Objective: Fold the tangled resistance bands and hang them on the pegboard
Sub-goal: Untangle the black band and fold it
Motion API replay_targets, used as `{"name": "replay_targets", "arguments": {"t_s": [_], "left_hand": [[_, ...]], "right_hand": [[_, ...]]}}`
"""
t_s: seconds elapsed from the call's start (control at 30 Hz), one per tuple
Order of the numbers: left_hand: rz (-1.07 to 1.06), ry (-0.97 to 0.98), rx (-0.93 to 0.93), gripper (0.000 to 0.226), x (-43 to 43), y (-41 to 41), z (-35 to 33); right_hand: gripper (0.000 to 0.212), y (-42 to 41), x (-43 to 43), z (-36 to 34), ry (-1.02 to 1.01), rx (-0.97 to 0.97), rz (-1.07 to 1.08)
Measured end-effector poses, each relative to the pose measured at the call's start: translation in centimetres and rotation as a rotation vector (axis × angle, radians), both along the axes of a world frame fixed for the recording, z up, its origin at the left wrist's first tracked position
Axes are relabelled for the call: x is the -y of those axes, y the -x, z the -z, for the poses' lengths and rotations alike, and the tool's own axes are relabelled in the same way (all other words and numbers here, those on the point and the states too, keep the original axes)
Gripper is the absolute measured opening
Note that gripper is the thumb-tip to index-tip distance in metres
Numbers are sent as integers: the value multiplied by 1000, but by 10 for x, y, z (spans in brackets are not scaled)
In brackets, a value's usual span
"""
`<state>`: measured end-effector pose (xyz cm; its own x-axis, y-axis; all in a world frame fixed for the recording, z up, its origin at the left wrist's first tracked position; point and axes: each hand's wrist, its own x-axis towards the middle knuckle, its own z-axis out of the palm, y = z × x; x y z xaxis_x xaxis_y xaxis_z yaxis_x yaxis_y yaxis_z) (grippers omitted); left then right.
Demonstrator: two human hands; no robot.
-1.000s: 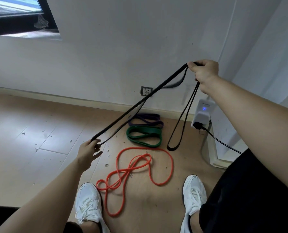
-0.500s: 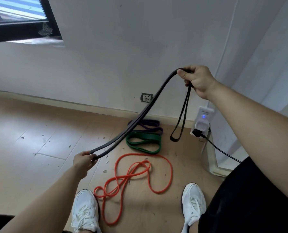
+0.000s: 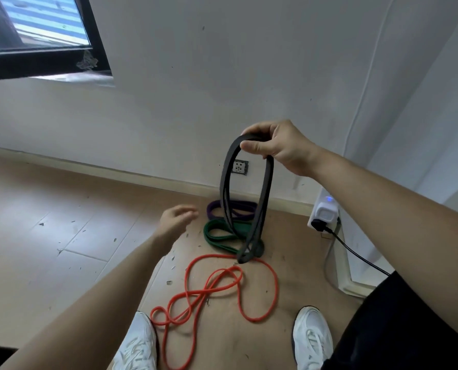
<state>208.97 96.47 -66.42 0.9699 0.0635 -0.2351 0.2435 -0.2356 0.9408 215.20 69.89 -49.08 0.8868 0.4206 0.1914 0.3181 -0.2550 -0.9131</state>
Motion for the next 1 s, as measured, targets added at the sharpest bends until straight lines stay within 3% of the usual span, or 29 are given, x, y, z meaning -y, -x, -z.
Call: {"name": "replay_targets", "arguments": {"t_s": [0.07,0.2,0.47,0.63,0.77,1.0], "left_hand": [[61,87,134,18,26,-9,-46],[248,222,269,41,59,-19,-123],[254,-45,430,5,70,-32,-170],[263,-257,476,14,64,-31,-194],[256,-300,519,30,54,-34,-212],[415,-256,584,27,39,-40,-234]], "right_hand": [[15,3,-9,1,-14,-2,-27],[19,8,-14,-2,14,45,-47],[10,2,-1,-6,-116,-39,-13],[40,1,4,3,-181,-253,-158],[40,3,-2,16,-105,-261,-148],[48,8,-28,39,-26,-306,-150]]}}
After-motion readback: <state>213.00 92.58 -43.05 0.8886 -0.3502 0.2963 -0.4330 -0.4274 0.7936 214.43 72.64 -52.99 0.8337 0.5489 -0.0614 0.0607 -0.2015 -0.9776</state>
